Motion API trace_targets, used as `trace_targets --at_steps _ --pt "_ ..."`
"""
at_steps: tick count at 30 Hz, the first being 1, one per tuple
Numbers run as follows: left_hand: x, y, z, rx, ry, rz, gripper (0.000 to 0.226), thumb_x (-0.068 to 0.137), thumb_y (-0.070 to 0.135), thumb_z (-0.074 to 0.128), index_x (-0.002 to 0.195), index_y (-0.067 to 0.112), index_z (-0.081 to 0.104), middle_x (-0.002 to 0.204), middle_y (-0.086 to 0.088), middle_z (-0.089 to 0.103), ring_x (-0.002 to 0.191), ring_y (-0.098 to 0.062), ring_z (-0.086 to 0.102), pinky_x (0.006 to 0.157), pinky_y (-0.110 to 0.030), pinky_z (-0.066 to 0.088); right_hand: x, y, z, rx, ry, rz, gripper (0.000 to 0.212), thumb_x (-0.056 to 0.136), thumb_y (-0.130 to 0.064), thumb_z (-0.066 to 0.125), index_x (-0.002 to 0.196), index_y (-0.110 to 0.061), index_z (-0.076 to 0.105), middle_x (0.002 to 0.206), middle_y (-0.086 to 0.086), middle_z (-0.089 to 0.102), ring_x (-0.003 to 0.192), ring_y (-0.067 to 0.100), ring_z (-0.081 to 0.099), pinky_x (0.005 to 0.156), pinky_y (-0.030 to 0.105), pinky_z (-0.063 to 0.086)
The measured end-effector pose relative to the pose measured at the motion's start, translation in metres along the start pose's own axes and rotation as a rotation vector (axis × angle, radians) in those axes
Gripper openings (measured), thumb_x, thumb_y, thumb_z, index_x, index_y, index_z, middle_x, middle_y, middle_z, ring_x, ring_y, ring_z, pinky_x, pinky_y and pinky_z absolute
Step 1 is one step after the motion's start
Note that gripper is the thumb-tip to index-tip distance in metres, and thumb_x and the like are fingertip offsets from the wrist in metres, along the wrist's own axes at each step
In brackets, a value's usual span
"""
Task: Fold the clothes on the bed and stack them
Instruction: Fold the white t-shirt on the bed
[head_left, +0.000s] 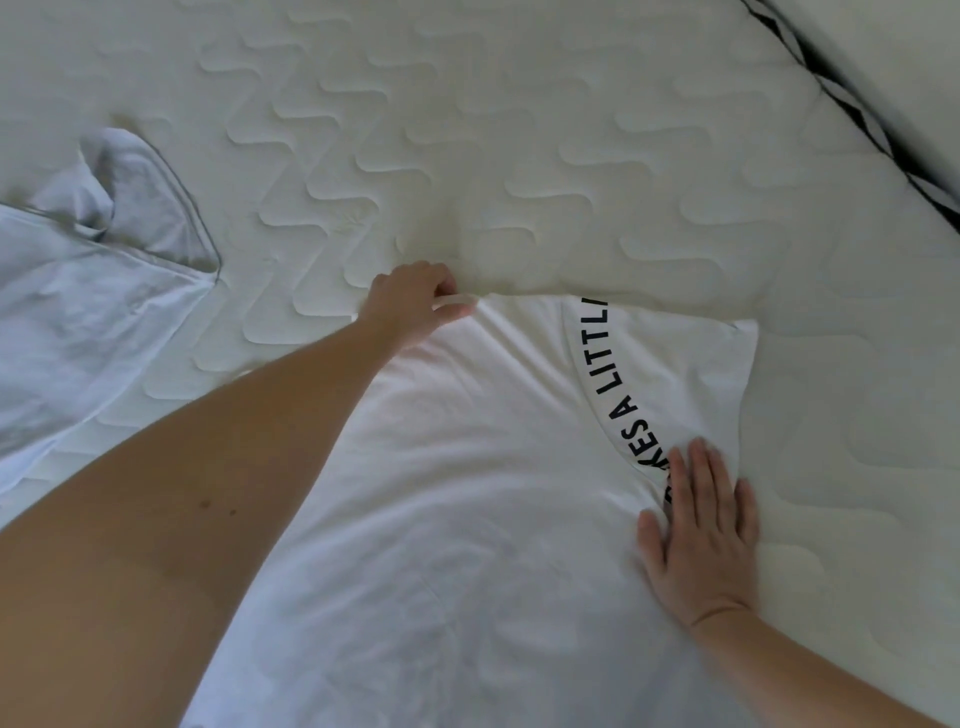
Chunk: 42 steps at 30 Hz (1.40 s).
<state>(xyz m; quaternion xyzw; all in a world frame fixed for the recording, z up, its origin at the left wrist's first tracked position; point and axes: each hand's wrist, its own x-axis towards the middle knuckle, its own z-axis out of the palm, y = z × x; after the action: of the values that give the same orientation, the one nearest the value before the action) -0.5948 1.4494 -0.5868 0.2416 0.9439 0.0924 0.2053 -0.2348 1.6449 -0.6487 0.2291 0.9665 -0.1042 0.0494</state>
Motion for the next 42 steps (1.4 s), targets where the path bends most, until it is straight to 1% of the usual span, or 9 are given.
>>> trace_targets --at_steps 7,11,16,20,25,29,33,36,42 --pt "-0.027 -0.059 -0.023 -0.053 -0.169 -0.173 0.018 0.084 0.044 0.070 0.087 0.032 0.057 0.091 0.003 0.062 0.088 -0.022 0.058 0.081 -0.038 0.045 0.000 0.001 0.003 -0.010 -0.020 0.004 0.073 0.089 -0.043 0.029 0.153 -0.008 0.020 0.161 0.011 0.017 0.148 0.026 0.017 0.119 0.052 0.013" --pt "-0.036 -0.069 -0.024 -0.079 -0.090 -0.194 0.011 0.088 0.031 0.068 0.087 0.024 0.060 0.085 0.002 0.062 0.085 -0.023 0.060 0.067 -0.033 0.043 0.000 0.002 0.003 -0.004 -0.032 0.007 0.074 0.088 -0.043 0.029 0.153 -0.009 0.018 0.161 0.010 0.016 0.148 0.026 0.017 0.118 0.053 0.013" --pt "-0.030 -0.034 -0.014 0.052 0.093 -0.050 0.020 0.095 0.036 0.056 0.105 0.020 0.064 0.102 -0.004 0.060 0.100 -0.029 0.056 0.087 -0.042 0.042 0.000 0.002 0.001 -0.005 -0.043 0.006 0.074 0.088 -0.044 0.030 0.153 -0.008 0.020 0.161 0.011 0.017 0.148 0.026 0.018 0.119 0.053 0.013" --pt "-0.007 0.027 0.000 0.018 -0.014 0.045 0.029 0.096 0.041 0.055 0.115 0.019 0.061 0.112 -0.004 0.060 0.109 -0.027 0.054 0.095 -0.042 0.041 0.000 0.002 0.001 -0.005 -0.051 0.003 0.074 0.088 -0.043 0.030 0.152 -0.008 0.021 0.161 0.011 0.017 0.148 0.024 0.017 0.119 0.052 0.013" --pt "0.026 0.112 0.024 0.044 -0.137 0.163 0.028 0.096 0.038 0.055 0.115 0.018 0.060 0.120 -0.004 0.058 0.112 -0.027 0.053 0.096 -0.039 0.039 0.001 0.003 0.001 0.002 -0.049 0.004 0.074 0.088 -0.044 0.032 0.153 -0.010 0.021 0.161 0.009 0.017 0.148 0.022 0.017 0.118 0.051 0.014" --pt "0.037 0.157 0.045 0.194 -0.037 0.215 0.020 0.094 0.036 0.059 0.104 0.019 0.062 0.113 -0.004 0.056 0.110 -0.027 0.052 0.090 -0.038 0.035 0.000 0.003 0.002 0.017 -0.032 0.005 0.074 0.087 -0.044 0.033 0.152 -0.011 0.021 0.161 0.009 0.018 0.148 0.021 0.017 0.119 0.050 0.014" --pt "0.020 0.147 0.054 0.195 0.155 0.215 0.024 0.097 0.035 0.051 0.113 0.020 0.058 0.116 -0.003 0.054 0.109 -0.026 0.049 0.090 -0.036 0.033 0.000 0.003 0.003 0.017 -0.019 -0.015 0.074 0.088 -0.044 0.033 0.153 -0.011 0.019 0.161 0.009 0.017 0.149 0.021 0.016 0.119 0.049 0.012" --pt "-0.008 0.133 0.060 0.136 0.254 0.237 0.038 0.099 0.035 0.045 0.133 0.018 0.051 0.133 -0.004 0.051 0.124 -0.026 0.046 0.102 -0.036 0.031 0.001 0.004 0.001 0.006 -0.038 -0.005 0.074 0.088 -0.044 0.031 0.153 -0.012 0.018 0.162 0.008 0.015 0.149 0.021 0.015 0.119 0.049 0.011" --pt "-0.105 0.063 0.068 0.121 0.237 0.169 0.054 0.103 0.035 0.034 0.153 0.014 0.027 0.160 -0.005 0.025 0.149 -0.021 0.018 0.120 -0.041 0.015 0.000 -0.004 -0.009 -0.003 -0.063 0.020 0.070 0.091 -0.043 0.025 0.152 -0.009 0.024 0.161 0.009 0.018 0.148 0.022 0.016 0.119 0.048 0.011"
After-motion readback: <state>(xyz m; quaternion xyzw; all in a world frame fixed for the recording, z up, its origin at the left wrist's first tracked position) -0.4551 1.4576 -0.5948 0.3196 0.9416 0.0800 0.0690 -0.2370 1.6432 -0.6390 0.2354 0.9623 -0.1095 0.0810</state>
